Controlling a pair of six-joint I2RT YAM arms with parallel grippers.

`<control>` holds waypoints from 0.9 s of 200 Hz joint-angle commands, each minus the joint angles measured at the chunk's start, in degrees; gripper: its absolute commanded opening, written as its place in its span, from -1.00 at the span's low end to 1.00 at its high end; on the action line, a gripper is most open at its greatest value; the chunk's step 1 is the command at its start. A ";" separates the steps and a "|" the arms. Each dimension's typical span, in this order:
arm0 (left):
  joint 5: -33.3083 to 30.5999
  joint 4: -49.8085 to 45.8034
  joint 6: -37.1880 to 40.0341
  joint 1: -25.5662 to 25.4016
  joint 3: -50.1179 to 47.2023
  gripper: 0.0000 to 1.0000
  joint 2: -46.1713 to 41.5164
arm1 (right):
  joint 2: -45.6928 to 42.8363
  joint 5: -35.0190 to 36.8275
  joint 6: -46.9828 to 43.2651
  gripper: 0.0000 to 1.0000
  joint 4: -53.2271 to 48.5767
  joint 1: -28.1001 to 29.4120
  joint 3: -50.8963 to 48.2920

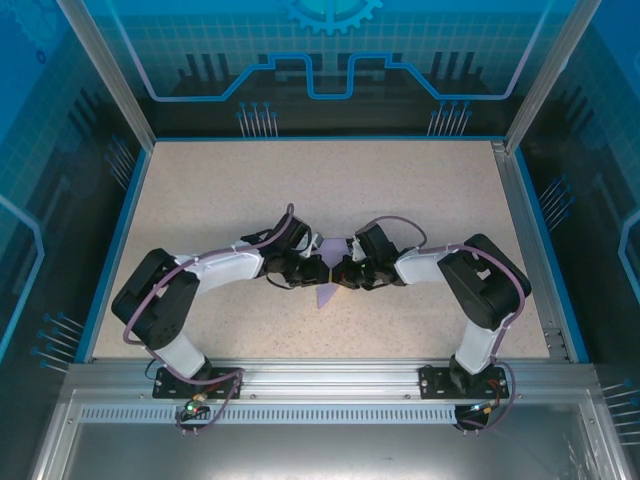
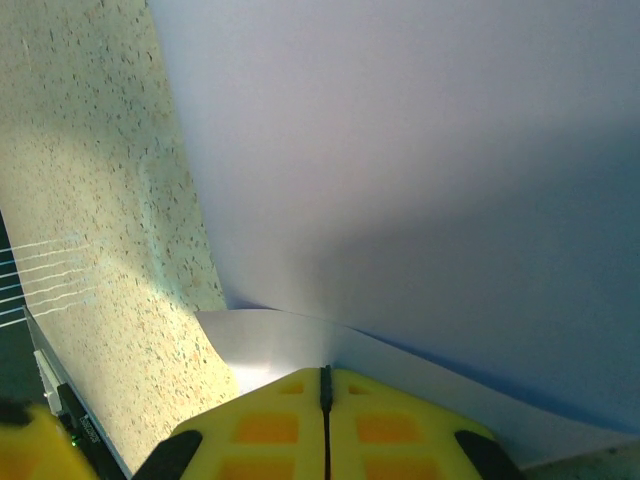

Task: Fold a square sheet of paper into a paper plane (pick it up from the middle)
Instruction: Third fold the triangle at the center of the table.

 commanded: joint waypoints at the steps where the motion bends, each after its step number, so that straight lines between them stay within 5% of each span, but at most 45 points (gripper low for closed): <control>1: 6.00 2.89 -5.45 -1.10 -0.95 -0.69 -0.14 | 0.75 2.20 -0.06 -0.88 -2.18 -0.74 -0.31; 53: 7.66 7.73 -10.23 -2.35 -3.37 -0.71 2.83 | 0.92 2.08 -0.05 -0.88 -2.01 -0.93 -0.37; 180: 1.95 4.47 -7.35 -2.57 -3.58 -0.83 7.27 | 1.37 1.86 0.20 -0.86 -1.91 -1.10 -0.49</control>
